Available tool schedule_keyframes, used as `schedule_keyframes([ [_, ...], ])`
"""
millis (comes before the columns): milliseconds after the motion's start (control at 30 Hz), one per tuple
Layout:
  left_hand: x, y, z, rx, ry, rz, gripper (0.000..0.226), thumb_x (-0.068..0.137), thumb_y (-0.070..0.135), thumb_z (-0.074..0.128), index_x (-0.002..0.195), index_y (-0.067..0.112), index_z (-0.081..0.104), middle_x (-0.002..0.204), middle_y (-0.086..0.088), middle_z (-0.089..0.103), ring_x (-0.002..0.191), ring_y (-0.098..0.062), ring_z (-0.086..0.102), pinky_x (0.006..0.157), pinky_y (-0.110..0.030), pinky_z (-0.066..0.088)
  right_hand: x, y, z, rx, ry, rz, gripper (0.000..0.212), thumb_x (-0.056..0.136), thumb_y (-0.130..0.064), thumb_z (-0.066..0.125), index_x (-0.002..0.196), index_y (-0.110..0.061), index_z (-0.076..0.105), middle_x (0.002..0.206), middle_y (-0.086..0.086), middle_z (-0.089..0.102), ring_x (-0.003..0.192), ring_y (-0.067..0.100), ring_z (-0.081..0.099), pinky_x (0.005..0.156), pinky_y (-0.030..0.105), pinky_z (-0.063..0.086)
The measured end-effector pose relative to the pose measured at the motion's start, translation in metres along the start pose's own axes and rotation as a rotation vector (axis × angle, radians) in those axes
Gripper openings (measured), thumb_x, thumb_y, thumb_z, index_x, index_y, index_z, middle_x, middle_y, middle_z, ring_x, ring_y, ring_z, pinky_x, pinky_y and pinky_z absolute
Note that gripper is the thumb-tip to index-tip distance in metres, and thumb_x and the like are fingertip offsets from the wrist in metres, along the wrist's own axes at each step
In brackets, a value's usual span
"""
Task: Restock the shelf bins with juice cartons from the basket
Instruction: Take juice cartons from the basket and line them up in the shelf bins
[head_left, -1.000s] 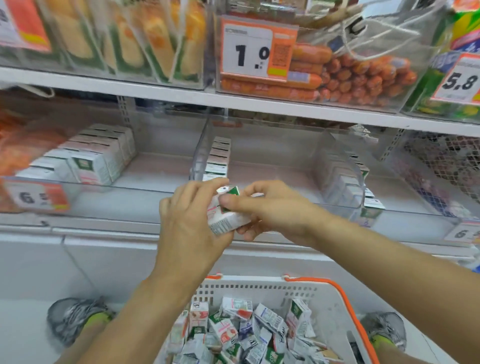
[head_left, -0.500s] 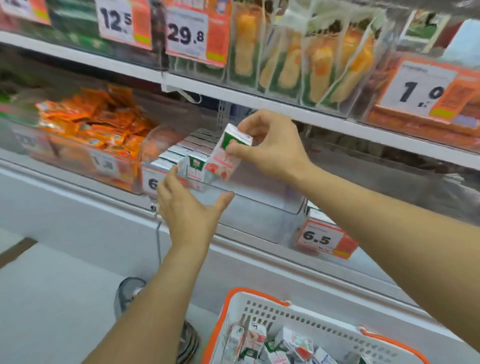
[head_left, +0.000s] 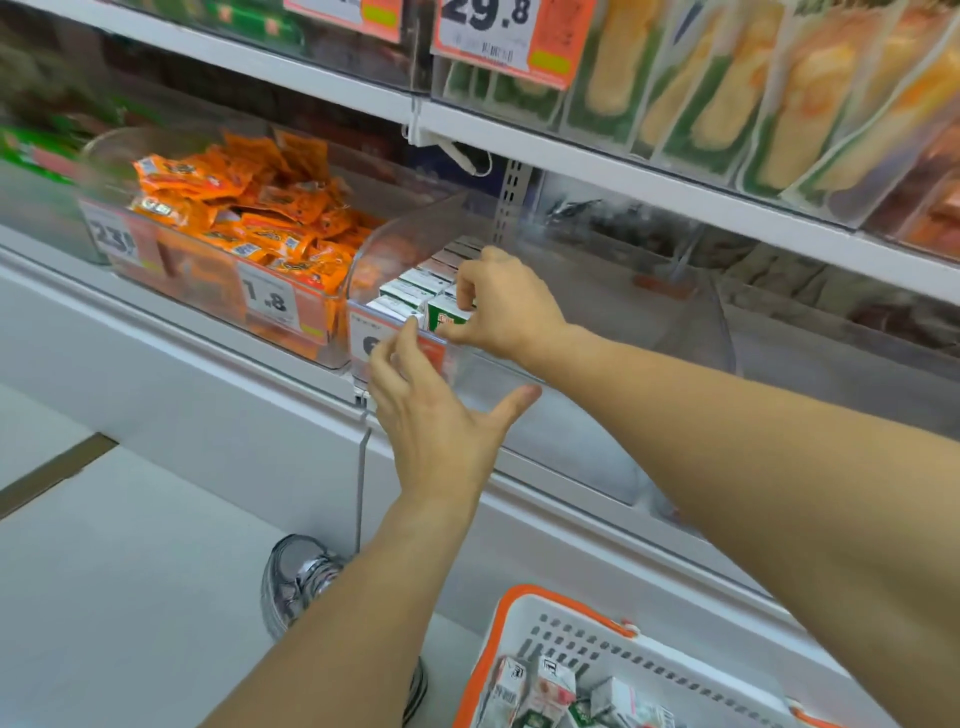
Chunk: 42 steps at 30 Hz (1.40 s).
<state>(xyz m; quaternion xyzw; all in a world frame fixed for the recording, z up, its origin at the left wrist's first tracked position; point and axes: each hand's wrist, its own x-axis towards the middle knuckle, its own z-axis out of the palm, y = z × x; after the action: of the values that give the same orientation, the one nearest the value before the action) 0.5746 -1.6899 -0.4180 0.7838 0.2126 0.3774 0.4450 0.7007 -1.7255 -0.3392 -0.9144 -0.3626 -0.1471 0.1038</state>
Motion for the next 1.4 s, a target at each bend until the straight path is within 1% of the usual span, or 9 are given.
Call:
schedule_keyframes([
  [233, -0.008, 0.007, -0.014, -0.088, 0.0, -0.041, 0.11, 0.059, 0.055, 0.087, 0.143, 0.008, 0.033, 0.138, -0.012, 0.038, 0.131, -0.029, 0.036, 0.108, -0.044, 0.037, -0.057, 0.005, -0.05, 0.202, 0.134, 0.051, 0.018, 0.088, -0.035, 0.066, 0.077, -0.021, 0.069, 0.069, -0.011, 0.058, 0.068, 0.009, 0.054, 0.071, 0.029, 0.049],
  [333, -0.022, 0.017, -0.017, -0.053, 0.014, 0.008, 0.074, 0.07, 0.045, 0.083, 0.125, 0.01, 0.047, 0.122, -0.009, 0.052, 0.115, -0.029, 0.049, 0.098, -0.042, 0.044, -0.135, 0.011, -0.084, 0.305, 0.218, 0.059, 0.012, 0.086, -0.026, 0.067, 0.074, -0.023, 0.069, 0.066, -0.009, 0.062, 0.061, 0.005, 0.055, 0.063, 0.016, 0.041],
  [500, -0.077, 0.02, -0.009, 0.106, -0.764, 0.134, 0.019, 0.083, 0.028, 0.074, 0.096, 0.019, 0.063, 0.08, 0.006, 0.064, 0.068, -0.009, 0.057, 0.066, -0.027, 0.043, -0.277, 0.04, -0.077, 0.534, 0.176, 0.261, 0.016, 0.088, -0.019, 0.071, 0.072, -0.02, 0.068, 0.059, -0.003, 0.061, 0.052, 0.005, 0.05, 0.055, 0.014, 0.038],
  [600, -0.125, 0.009, 0.002, 0.342, -1.261, 0.248, 0.029, 0.082, 0.033, 0.077, 0.105, 0.018, 0.067, 0.088, 0.005, 0.067, 0.064, 0.001, 0.053, 0.063, -0.019, 0.041, -0.354, 0.059, -0.029, 0.667, 0.009, 0.487, 0.019, 0.089, -0.022, 0.071, 0.07, -0.02, 0.069, 0.063, 0.002, 0.064, 0.053, 0.004, 0.05, 0.055, 0.016, 0.041],
  [733, -0.176, -0.009, 0.012, 0.605, -1.589, 0.177, 0.045, 0.083, 0.04, 0.075, 0.121, 0.02, 0.062, 0.11, 0.0, 0.065, 0.082, -0.009, 0.056, 0.079, -0.025, 0.045, -0.433, 0.075, 0.035, 0.69, -0.4, 0.616, 0.031, 0.096, -0.03, 0.062, 0.073, -0.009, 0.068, 0.07, 0.015, 0.067, 0.059, 0.017, 0.055, 0.06, 0.024, 0.047],
  [867, -0.214, -0.042, 0.017, 0.786, -1.69, 0.151, 0.051, 0.091, 0.036, 0.067, 0.137, 0.018, 0.05, 0.137, -0.004, 0.051, 0.12, -0.022, 0.052, 0.096, -0.03, 0.041, -0.492, 0.076, 0.076, 0.683, -0.777, 0.608, 0.04, 0.1, -0.042, 0.053, 0.081, -0.012, 0.07, 0.067, 0.003, 0.064, 0.054, 0.013, 0.049, 0.05, 0.016, 0.039],
  [933, -0.23, -0.061, 0.018, 0.856, -1.7, 0.118, 0.055, 0.096, 0.037, 0.061, 0.143, 0.017, 0.041, 0.148, -0.006, 0.044, 0.129, -0.025, 0.048, 0.1, -0.032, 0.038, -0.51, 0.072, 0.092, 0.706, -0.852, 0.639, 0.033, 0.098, -0.041, 0.057, 0.091, -0.013, 0.072, 0.086, 0.007, 0.071, 0.069, 0.014, 0.061, 0.063, 0.02, 0.051],
  [1033, -0.249, -0.09, 0.02, 0.924, -1.707, 0.042, 0.062, 0.097, 0.042, 0.056, 0.147, 0.013, 0.035, 0.148, -0.011, 0.045, 0.128, -0.029, 0.048, 0.099, -0.034, 0.04, -0.519, 0.059, 0.113, 0.775, -0.844, 0.699, 0.028, 0.093, -0.036, 0.066, 0.096, -0.009, 0.07, 0.102, 0.008, 0.072, 0.094, 0.019, 0.066, 0.088, 0.034, 0.053],
  [1400, -0.257, -0.127, 0.033, 0.892, -1.61, 0.015, 0.056, 0.09, 0.028, 0.069, 0.138, 0.014, 0.044, 0.132, -0.014, 0.057, 0.111, -0.031, 0.057, 0.086, -0.034, 0.044, -0.5, 0.06, 0.134, 0.695, -1.344, 0.457, 0.071, 0.075, -0.044, 0.083, 0.136, -0.025, 0.053, 0.117, -0.005, 0.056, 0.105, 0.019, 0.057, 0.091, 0.032, 0.048],
])
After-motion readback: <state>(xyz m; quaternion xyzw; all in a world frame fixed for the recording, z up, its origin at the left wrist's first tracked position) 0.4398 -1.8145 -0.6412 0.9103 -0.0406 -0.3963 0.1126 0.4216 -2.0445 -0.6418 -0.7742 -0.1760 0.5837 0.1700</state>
